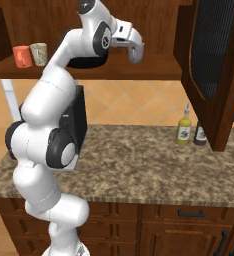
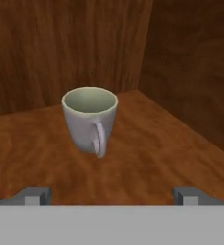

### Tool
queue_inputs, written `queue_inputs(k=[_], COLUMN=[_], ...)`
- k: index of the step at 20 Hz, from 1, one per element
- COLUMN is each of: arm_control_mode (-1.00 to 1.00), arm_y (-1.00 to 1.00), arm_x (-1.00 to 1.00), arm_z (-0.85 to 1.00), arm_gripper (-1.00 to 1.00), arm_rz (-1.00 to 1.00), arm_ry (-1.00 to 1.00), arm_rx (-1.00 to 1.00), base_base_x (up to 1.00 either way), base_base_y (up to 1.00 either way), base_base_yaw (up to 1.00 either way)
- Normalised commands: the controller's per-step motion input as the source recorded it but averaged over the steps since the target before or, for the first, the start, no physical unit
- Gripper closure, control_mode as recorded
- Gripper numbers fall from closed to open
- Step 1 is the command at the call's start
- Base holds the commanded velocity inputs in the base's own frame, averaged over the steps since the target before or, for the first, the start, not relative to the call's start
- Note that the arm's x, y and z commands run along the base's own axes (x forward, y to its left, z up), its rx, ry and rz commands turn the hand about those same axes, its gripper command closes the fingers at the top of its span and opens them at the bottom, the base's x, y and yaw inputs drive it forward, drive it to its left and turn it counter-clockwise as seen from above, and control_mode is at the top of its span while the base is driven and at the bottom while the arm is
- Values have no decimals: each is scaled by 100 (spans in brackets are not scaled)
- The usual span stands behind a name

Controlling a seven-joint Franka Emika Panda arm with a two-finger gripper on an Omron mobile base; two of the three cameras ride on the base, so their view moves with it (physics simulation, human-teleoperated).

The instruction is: Gather all objects into one cabinet and sort the glasses and bowls to opposite sides.

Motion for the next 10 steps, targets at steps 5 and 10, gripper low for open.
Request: queue_inputs(k=[5,10], arm_control_mode=[-100,-100], arm_y=[-6,-16], arm_x=[52,51], arm_z=[-26,-26], arm_gripper=[-100,-100], arm_rz=[5,6], arm_ry=[0,0], arm_rx=[0,0], base_base_x=[0,0], base_base_y=[0,0], base_base_yaw=[0,0])
